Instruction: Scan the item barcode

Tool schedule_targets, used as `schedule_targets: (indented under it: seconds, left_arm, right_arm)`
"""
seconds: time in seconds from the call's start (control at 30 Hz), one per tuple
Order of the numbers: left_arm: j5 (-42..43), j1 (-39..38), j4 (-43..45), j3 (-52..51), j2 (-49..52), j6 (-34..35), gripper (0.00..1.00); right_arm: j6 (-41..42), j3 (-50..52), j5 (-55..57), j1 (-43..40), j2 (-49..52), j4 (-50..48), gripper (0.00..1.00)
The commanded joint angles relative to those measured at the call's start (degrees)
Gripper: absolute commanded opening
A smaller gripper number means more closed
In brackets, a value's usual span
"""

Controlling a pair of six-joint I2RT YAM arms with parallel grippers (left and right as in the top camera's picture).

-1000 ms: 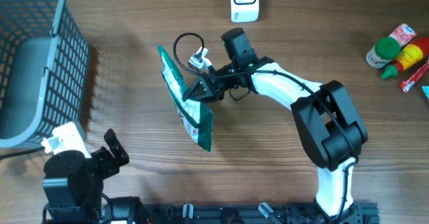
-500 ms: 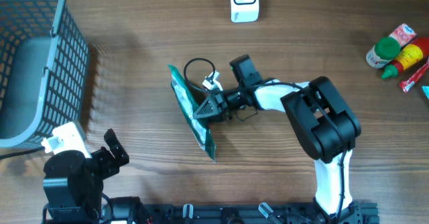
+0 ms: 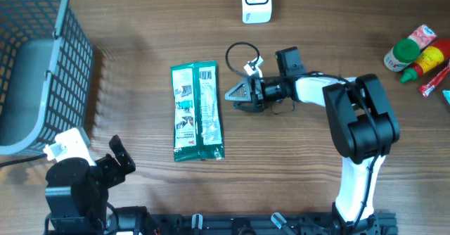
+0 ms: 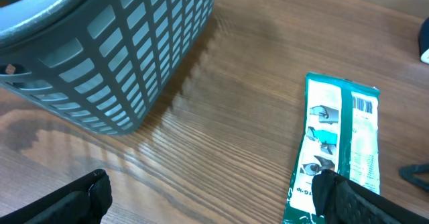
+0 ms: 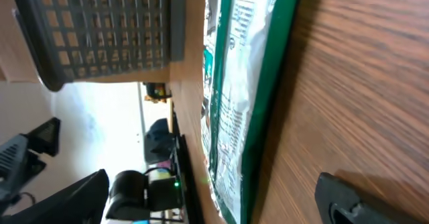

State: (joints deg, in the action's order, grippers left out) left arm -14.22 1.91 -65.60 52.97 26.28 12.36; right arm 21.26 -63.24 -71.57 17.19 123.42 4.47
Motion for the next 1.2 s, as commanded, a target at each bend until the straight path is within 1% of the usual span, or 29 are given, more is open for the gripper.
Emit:
schedule_targets:
  seconds: [0.0,0.07,0.17,0.27,0.3,0.4,0.43,0.47,0.53,0.6,0.7,0.8,0.87,0.93,0.97,1.03,1.13,1.17]
  left_arm:
    - [0.3,-0.3,0.2,0.2,-0.2,-0.1,1.00]
    - [0.3,-0.3,0.2,0.2,-0.2,-0.1,1.00]
    - [0.3,-0.3,0.2,0.2,-0.2,-0.1,1.00]
    - [0.3,-0.3,0.2,0.2,-0.2,-0.1,1.00]
    - [0.3,-0.3,0.2,0.2,-0.2,-0.1,1.00]
    - [0.3,-0.3,0.2,0.2,-0.2,-0.1,1.00]
    - [0.3,-0.3,0.2,0.2,-0.2,-0.1,1.00]
    - [0.3,-0.3,0.2,0.2,-0.2,-0.1,1.00]
    - [0.3,-0.3,0.2,0.2,-0.2,-0.1,1.00]
    - [0.3,-0.3,0.2,0.2,-0.2,-0.1,1.00]
    - [0.3,-0.3,0.2,0.2,-0.2,-0.1,1.00]
    - [0.3,-0.3,0.2,0.2,-0.2,-0.1,1.00]
    - [0.3,-0.3,0.2,0.2,-0.2,-0.1,1.00]
    - [0.3,-0.3,0.2,0.2,-0.2,-0.1,1.00]
    - [0.3,-0.3,0.2,0.2,-0.2,-0.1,1.00]
    - [0.3,-0.3,0.2,0.2,-0.2,-0.1,1.00]
    - [0.3,-0.3,0.2,0.2,-0.2,-0.1,1.00]
    - [0.3,-0.3,0.2,0.2,-0.2,-0.1,1.00]
  right_arm:
    - [-1.0,0.4,16.3,6.2,1.0,0.1,0.99]
    - [4.1,0.2,27.7,9.7,1.0,0.6,1.00]
    - [8.1,0.2,30.1,13.1,1.1,0.7,1.00]
    - [16.3,0.2,35.9,14.6,1.3,2.5,1.00]
    - [18.0,0.2,36.6,14.9,1.8,2.8,0.95]
    - [21.5,0.2,36.8,14.9,4.2,2.0,0.24]
    - [22.9,0.2,36.8,14.9,5.0,1.4,0.05]
    - [24.0,0.2,36.7,14.9,5.6,0.6,0.05]
    - [23.3,0.2,35.2,14.9,6.3,-2.1,0.05]
    - [20.2,0.2,33.3,14.8,5.9,-4.6,0.04]
    - [16.3,0.2,32.7,14.0,3.6,-3.2,0.05]
    - [7.0,0.2,32.1,12.3,-3.4,2.7,0.04]
    - [-1.1,0.2,27.7,11.5,-8.2,7.1,0.04]
    - [-9.2,0.2,25.3,11.0,-12.8,14.0,0.04]
    - [-12.9,0.2,26.1,11.0,-14.8,17.6,0.04]
    - [-16.0,0.2,32.3,11.0,-17.7,22.7,0.05]
    - [-18.7,-0.9,53.2,11.0,-25.0,31.4,0.04]
    - [-20.0,-1.9,56.7,11.0,-26.9,34.0,0.04]
